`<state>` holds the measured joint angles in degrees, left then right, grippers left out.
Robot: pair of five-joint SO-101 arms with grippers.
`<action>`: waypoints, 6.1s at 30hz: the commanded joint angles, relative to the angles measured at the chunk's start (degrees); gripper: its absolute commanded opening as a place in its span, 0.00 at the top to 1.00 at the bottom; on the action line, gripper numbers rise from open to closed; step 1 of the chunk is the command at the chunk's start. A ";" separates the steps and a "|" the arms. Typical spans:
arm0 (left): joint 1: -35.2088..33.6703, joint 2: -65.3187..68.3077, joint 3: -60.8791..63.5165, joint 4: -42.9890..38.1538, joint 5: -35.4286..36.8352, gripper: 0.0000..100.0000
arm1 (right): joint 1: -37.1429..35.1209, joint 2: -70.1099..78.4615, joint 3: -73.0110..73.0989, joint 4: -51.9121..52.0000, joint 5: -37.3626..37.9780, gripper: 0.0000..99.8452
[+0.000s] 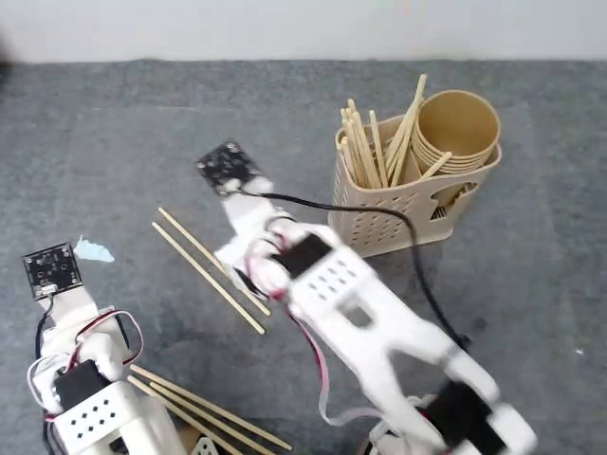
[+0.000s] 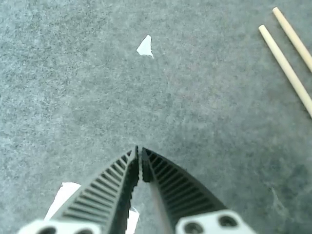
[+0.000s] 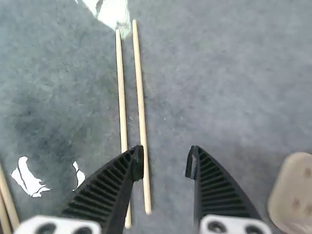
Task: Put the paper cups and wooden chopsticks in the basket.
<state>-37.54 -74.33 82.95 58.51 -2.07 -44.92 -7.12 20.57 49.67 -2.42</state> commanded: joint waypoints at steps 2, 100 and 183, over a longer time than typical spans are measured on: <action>-0.09 -0.70 -0.75 -1.32 -0.09 0.99 | -1.71 13.93 -14.24 0.13 -0.44 0.85; 0.00 -0.70 -0.66 -2.02 -0.09 0.99 | -8.75 61.14 -63.03 25.71 2.46 0.93; 0.00 -0.70 0.57 -2.81 -0.09 0.99 | 37.76 -32.75 3.78 -34.15 0.35 0.99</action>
<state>-37.54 -74.33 83.65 57.10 -2.07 -8.09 -37.98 18.20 25.14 -1.80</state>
